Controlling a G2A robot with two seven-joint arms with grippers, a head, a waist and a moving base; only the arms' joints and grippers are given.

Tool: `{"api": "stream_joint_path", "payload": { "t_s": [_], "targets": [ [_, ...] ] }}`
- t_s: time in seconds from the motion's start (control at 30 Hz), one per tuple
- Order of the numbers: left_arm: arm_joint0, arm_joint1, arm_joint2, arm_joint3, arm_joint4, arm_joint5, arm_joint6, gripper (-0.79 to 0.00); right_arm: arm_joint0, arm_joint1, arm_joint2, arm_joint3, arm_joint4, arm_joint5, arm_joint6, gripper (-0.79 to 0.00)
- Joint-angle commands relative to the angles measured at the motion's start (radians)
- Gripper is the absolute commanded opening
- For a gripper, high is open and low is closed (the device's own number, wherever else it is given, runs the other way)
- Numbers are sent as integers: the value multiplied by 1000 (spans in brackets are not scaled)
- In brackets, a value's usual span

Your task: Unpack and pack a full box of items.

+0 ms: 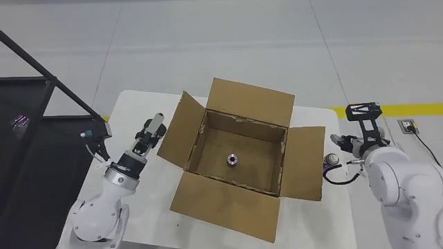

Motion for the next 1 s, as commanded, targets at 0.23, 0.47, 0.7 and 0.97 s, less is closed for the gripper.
{"api": "stream_joint_path", "payload": {
  "t_s": [0.23, 0.47, 0.7, 0.97],
  "targets": [
    [23, 29, -115, 5, 119, 68, -182, 0, 102, -21, -213, -71, -31, -63, -17, 0],
    [-21, 40, -62, 53, 214, 120, -286, -157, 235, -47, -379, 53, 115, -208, -55, 0],
    [-53, 43, -9, 72, 274, 145, -288, -579, 241, -49, -385, 61, 123, -215, -51, 0],
    [-59, 49, 7, 79, 299, 171, -306, -785, 241, -49, -385, 61, 123, -215, -51, 0]
  ]
}}
